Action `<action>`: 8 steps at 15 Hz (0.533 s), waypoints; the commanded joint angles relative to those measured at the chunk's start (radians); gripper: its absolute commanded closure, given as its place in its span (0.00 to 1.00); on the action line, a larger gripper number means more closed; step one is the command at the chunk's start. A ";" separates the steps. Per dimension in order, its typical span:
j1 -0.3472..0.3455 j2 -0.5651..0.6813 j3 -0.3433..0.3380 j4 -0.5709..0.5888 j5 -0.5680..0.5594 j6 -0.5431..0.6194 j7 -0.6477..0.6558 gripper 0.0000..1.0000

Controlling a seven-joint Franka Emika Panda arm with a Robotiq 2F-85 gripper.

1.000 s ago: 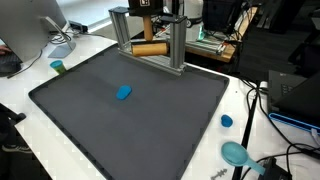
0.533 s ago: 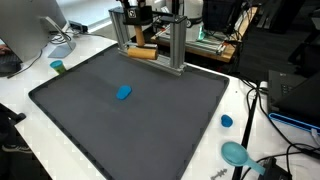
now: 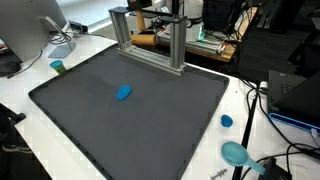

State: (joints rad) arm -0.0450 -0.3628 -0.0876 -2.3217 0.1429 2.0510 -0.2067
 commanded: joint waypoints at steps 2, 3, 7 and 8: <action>0.015 -0.157 0.083 -0.118 -0.094 0.011 0.104 0.79; 0.017 -0.173 0.103 -0.125 -0.123 0.002 0.125 0.79; 0.027 -0.193 0.157 -0.130 -0.201 -0.047 0.209 0.79; 0.032 -0.193 0.159 -0.130 -0.204 -0.062 0.214 0.79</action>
State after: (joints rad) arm -0.0230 -0.5166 0.0627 -2.4380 -0.0232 2.0265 -0.0348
